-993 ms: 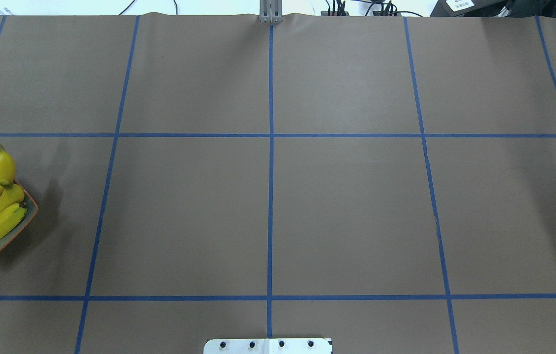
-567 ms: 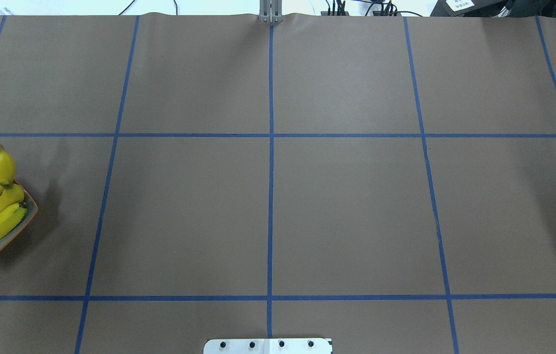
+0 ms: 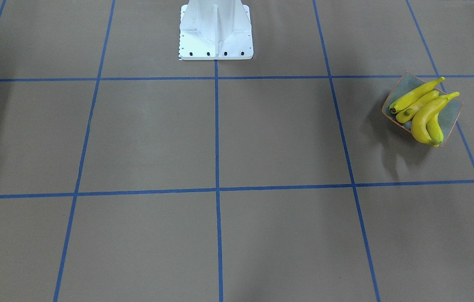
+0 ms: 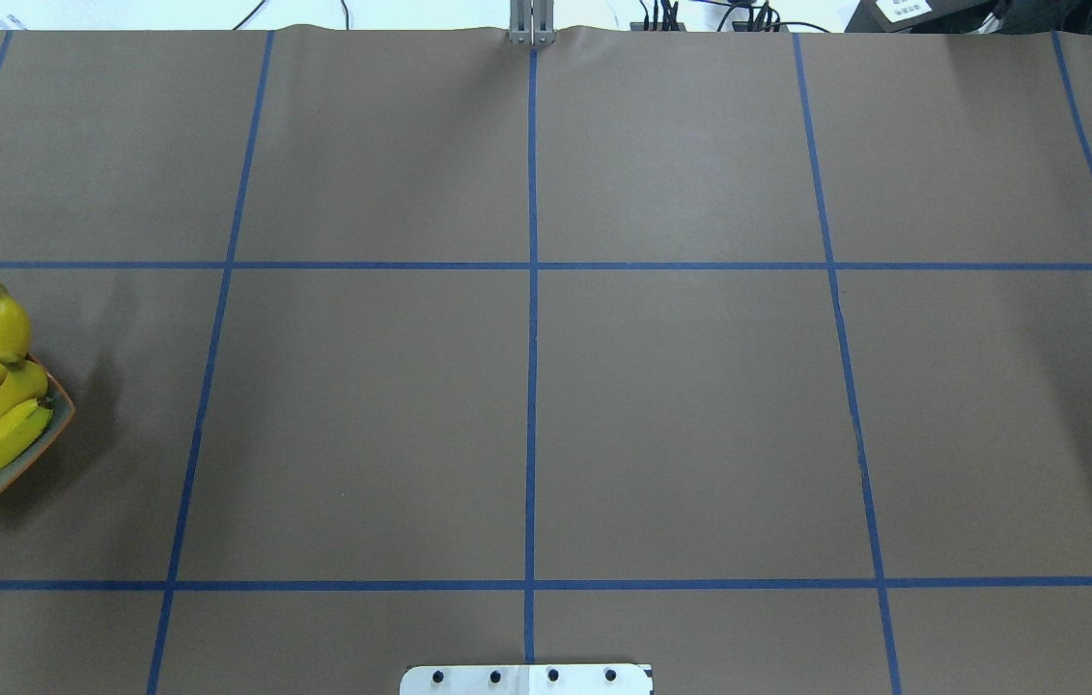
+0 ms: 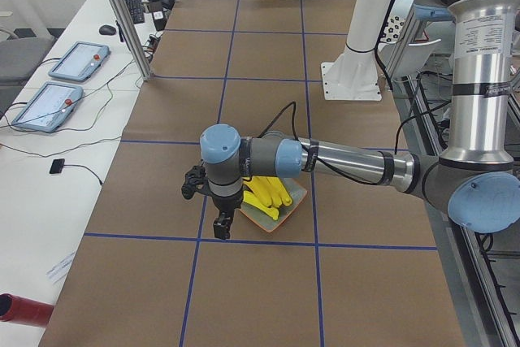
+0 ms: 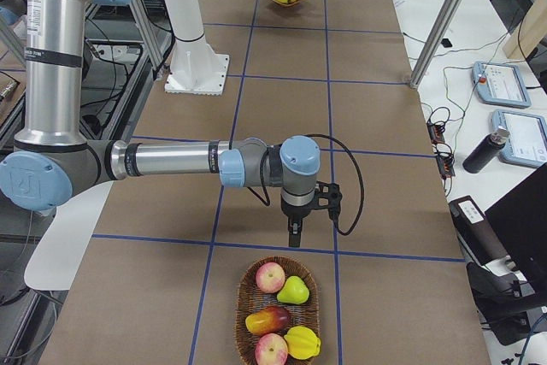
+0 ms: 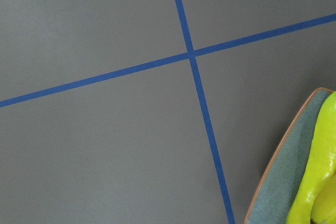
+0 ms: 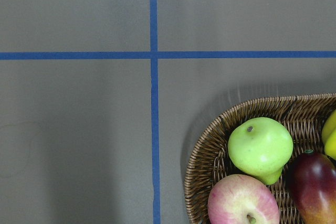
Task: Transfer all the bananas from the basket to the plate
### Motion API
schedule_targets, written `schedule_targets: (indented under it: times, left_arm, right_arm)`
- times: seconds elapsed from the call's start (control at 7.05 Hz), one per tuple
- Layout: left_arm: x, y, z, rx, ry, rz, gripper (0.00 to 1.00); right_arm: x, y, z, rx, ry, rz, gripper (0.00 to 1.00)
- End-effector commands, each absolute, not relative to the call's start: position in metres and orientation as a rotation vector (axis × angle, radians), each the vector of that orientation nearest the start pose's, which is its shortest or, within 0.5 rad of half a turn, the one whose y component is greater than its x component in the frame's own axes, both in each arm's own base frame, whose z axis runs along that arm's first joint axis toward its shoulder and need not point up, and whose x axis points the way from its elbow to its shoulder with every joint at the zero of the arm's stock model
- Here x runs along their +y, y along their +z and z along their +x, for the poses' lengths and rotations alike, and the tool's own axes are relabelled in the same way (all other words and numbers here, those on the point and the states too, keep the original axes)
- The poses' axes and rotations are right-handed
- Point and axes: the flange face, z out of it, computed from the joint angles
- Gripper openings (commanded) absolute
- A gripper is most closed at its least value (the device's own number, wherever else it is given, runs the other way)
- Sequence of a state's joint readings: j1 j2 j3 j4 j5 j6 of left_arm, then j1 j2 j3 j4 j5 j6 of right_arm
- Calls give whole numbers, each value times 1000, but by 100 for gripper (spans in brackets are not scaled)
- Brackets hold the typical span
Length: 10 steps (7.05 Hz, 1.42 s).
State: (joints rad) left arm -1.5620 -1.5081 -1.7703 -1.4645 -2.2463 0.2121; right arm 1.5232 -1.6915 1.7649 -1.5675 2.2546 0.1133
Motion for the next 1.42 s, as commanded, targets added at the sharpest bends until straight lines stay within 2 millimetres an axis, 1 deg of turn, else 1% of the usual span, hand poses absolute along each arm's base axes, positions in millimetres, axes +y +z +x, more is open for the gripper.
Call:
schedule_targets:
  times: [0.0,0.28,0.57,1.28]
  left_arm:
    - [-455,617,-67,673,218,79,100]
    - [-448,622,-67,674,211,68,100]
    - [-448,620,-68,674,210,72,100]
    - [-448,619,-68,674,209,73,100]
  right_arm:
    - [-448,622,48,-701,37,20,100]
    - [-447,620,47,-714,51,17,100]
    - [-447,611,47,-718,91,17,100]
    - [-445,610,47,-718,91,18,100]
